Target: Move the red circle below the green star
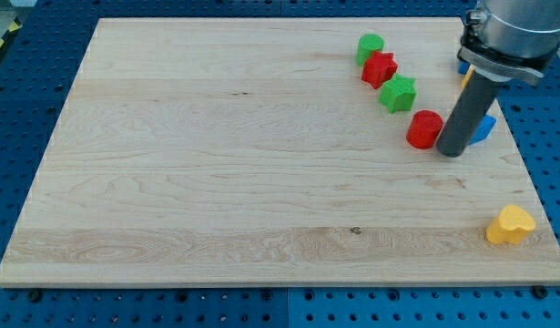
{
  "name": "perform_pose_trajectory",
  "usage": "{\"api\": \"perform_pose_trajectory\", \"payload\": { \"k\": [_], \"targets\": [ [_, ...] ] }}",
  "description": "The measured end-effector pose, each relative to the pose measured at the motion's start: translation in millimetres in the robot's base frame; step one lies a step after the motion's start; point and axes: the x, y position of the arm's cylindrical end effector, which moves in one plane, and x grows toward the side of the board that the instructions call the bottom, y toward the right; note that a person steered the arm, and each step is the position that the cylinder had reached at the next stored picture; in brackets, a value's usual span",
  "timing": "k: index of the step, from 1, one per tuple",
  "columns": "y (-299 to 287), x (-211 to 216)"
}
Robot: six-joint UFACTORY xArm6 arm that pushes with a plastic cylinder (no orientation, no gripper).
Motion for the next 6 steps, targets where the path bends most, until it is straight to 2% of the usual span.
{"api": "perform_pose_trajectory", "payload": {
  "k": [3,4,6],
  "targets": [
    [-4,-18],
    [3,-3],
    [-33,-9]
  ]
}}
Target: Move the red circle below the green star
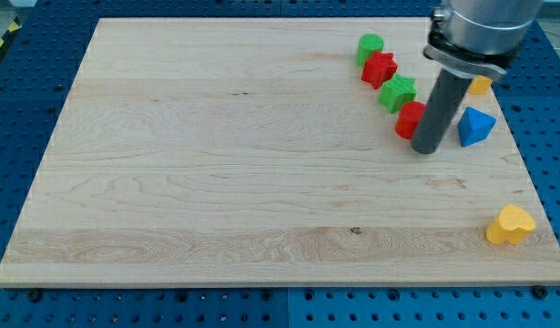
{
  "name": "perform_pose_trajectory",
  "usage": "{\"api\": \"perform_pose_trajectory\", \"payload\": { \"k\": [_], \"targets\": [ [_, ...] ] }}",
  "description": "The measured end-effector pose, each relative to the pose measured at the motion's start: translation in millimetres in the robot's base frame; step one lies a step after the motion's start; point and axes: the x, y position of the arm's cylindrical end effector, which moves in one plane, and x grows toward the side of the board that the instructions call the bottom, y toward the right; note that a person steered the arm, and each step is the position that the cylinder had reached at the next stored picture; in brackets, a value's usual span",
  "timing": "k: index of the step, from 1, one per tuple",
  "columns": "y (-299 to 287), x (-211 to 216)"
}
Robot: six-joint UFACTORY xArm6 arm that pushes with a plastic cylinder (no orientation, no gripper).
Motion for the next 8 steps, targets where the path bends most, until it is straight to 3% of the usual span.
{"api": "perform_pose_trajectory", "payload": {
  "k": [4,6,7,8],
  "targets": [
    [17,6],
    [-3,-35],
    [12,-22],
    [46,18]
  ]
}}
